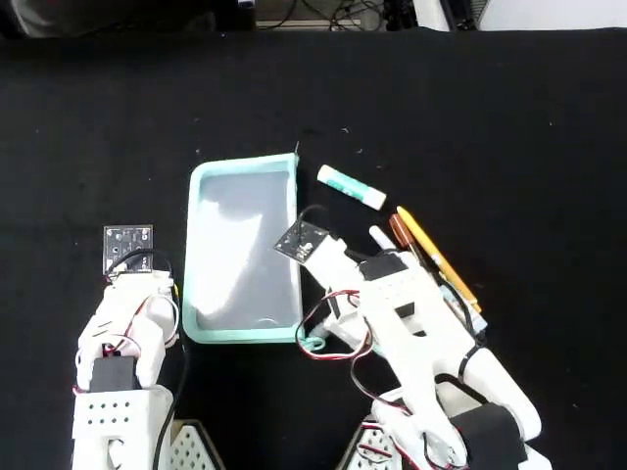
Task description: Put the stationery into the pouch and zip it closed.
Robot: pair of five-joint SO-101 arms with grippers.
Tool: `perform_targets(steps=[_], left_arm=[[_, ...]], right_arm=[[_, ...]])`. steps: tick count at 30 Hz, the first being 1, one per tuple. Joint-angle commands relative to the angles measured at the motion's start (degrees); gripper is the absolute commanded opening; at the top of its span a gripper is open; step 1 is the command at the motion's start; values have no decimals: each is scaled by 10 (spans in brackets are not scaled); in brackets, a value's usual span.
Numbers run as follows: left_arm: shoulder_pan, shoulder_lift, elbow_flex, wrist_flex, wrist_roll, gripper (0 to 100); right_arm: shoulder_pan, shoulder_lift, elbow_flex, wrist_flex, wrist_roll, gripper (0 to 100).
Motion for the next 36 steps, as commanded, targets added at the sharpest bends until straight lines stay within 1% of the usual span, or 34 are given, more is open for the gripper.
perform_targets(steps=[1,4,9,14,16,18,20,23,26,28,29,33,36], left_arm=[[2,-4,10,-7,-5,33],[2,-4,10,-7,-5,33],[2,-4,10,-7,-5,33],[4,-4,10,-7,-5,33],[4,-4,10,-7,-5,33],[3,-4,10,-7,-5,33],[2,-4,10,-7,-5,33],[5,-4,10,-7,-5,33],[5,-4,10,-7,-5,33],[5,-4,10,-7,-5,33],[5,-4,10,-7,-5,33],[5,-4,10,-7,-5,33],[5,-4,10,-8,-5,33]], right_arm=[[6,-7,-17,6,-13,159],[9,-8,-10,12,-9,227],[5,-67,58,3,48,211],[8,-206,145,6,109,211],[9,-269,170,7,121,211],[9,-329,177,30,120,214],[9,-391,164,79,120,216],[9,-473,137,136,98,230],[7,-531,140,149,91,330],[6,-547,151,147,81,396],[6,-550,153,147,81,413],[-2,-550,156,147,82,417],[-48,-549,159,148,81,413]])
